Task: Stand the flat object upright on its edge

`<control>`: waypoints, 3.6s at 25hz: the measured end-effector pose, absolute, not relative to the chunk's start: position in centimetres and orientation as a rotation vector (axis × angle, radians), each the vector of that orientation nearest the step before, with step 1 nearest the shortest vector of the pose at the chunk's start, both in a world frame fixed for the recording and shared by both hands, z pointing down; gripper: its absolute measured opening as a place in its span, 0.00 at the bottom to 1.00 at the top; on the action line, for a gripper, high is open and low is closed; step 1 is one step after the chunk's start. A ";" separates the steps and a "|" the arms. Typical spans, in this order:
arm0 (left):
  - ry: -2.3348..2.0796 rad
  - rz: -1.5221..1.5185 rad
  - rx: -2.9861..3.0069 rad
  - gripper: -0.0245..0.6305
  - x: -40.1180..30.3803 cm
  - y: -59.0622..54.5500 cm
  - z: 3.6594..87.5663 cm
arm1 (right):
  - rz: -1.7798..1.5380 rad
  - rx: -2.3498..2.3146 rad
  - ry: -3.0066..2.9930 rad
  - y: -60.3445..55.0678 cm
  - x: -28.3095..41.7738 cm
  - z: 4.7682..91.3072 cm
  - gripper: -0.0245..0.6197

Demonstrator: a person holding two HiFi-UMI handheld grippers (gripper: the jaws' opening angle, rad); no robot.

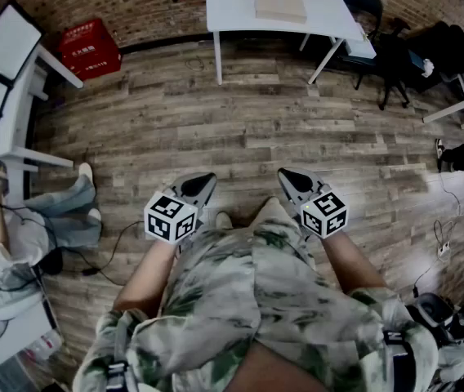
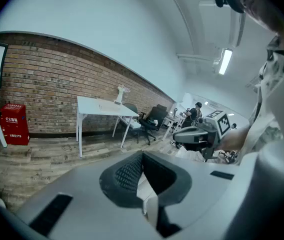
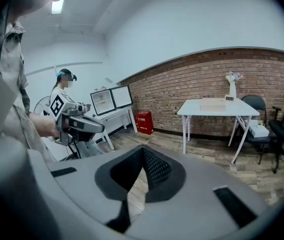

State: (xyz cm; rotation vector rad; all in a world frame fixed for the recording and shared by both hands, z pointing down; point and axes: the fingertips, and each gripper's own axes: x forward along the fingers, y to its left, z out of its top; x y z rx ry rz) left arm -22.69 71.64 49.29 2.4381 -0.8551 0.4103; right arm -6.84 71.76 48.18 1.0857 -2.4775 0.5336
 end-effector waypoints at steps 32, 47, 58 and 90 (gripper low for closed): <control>-0.957 0.485 2.434 0.08 -6.4 42.4 48.4 | 0.618 1.013 -2.577 42.4 7.7 49.8 0.16; -0.892 0.507 2.445 0.13 -5.4 28.8 50.7 | 0.679 1.207 -2.483 30.7 11.7 51.1 0.16; -0.840 0.478 2.430 0.27 -6.6 13.8 50.6 | 0.668 1.284 -2.409 16.6 10.9 50.5 0.20; -0.781 0.487 2.147 0.31 -1.7 -15.3 58.6 | 1.184 1.310 -2.229 -17.0 23.3 60.0 0.33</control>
